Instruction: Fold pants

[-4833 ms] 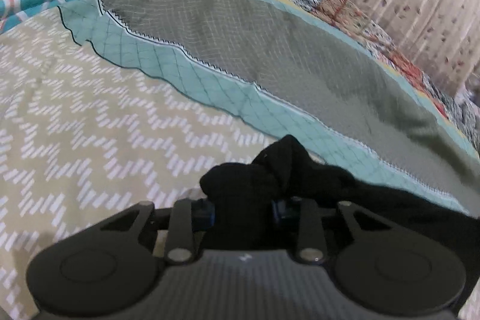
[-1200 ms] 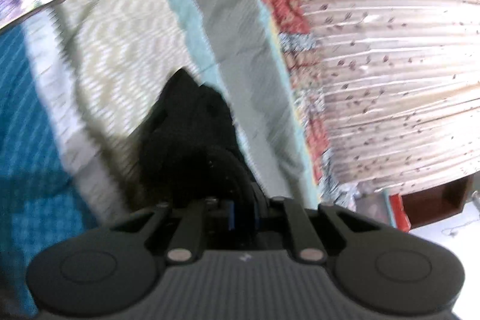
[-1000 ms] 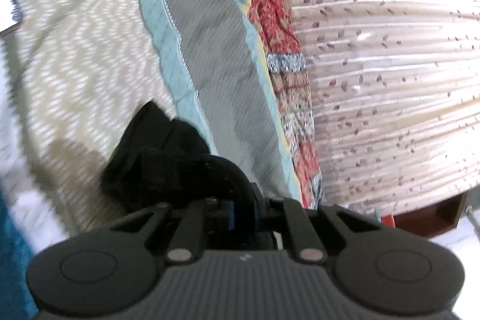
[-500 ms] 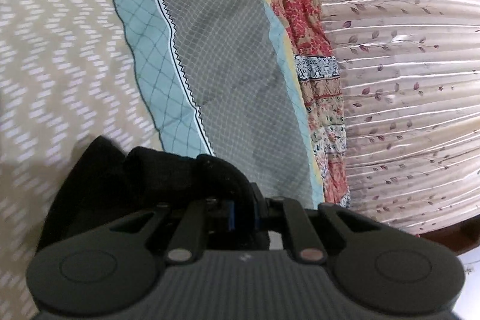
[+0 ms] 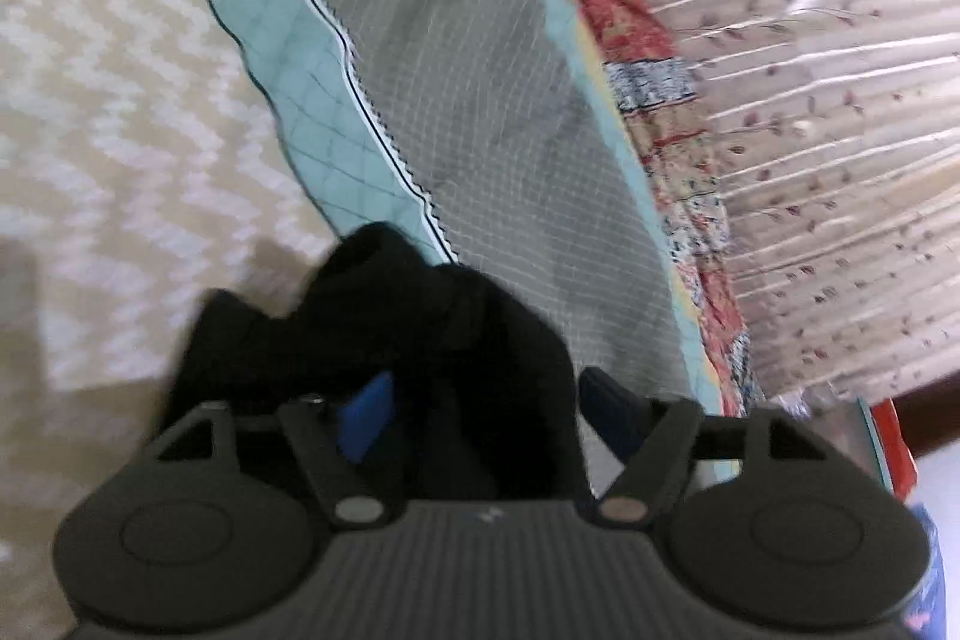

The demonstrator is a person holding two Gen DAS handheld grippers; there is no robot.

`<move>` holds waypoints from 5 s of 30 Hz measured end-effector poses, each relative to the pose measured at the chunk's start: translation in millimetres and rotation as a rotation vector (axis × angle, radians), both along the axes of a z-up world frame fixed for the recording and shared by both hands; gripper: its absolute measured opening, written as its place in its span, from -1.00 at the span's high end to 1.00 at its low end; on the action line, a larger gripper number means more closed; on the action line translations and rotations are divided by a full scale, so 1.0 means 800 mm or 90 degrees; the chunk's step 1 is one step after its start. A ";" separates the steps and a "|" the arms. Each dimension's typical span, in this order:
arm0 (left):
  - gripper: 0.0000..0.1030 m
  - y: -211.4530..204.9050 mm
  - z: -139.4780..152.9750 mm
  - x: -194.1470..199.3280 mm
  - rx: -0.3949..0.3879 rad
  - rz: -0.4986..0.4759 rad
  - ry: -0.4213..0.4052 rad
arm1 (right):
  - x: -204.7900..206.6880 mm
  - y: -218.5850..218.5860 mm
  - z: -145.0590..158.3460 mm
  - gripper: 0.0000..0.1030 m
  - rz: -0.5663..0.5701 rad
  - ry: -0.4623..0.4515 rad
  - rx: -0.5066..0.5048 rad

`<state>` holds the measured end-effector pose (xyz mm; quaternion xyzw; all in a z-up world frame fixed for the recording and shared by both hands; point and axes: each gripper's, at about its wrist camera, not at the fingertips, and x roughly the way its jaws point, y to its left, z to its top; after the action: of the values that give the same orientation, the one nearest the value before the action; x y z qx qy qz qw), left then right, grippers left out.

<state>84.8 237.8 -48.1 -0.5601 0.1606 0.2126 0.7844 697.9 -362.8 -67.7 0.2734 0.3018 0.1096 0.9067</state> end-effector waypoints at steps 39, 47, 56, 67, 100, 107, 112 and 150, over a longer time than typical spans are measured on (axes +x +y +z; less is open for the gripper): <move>-0.99 -0.058 -0.056 -0.019 -0.102 -0.003 0.041 | -0.035 -0.081 -0.047 0.05 -0.061 0.068 0.099; 0.42 -0.044 -0.063 0.002 -0.085 0.036 0.083 | -0.009 -0.061 -0.045 -0.01 -0.030 0.077 0.153; 0.57 -0.028 -0.036 -0.025 -0.104 0.094 0.041 | 0.004 -0.016 -0.017 0.71 -0.014 0.083 0.066; 0.57 -0.016 0.060 -0.093 -0.075 0.076 0.005 | -0.120 -0.080 0.082 0.71 0.026 0.055 0.036; 0.47 -0.143 -0.050 -0.042 -0.001 -0.176 0.199 | -0.204 -0.152 -0.028 0.66 -0.008 0.115 0.136; 0.28 -0.165 0.004 -0.028 0.027 -0.237 0.061 | -0.273 -0.017 0.072 0.69 0.272 -0.077 0.011; 0.11 -0.194 0.019 0.027 0.030 -0.314 0.018 | -0.350 0.138 0.035 0.69 0.539 -0.092 -0.197; -0.38 -0.161 0.021 -0.195 0.122 -0.139 0.006 | -0.371 0.075 0.024 -0.17 0.459 -0.032 0.023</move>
<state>-71.6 109.3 -31.4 -0.4607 0.2033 0.1428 0.8521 401.3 -303.1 -48.7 0.1626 0.3547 0.4339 0.8121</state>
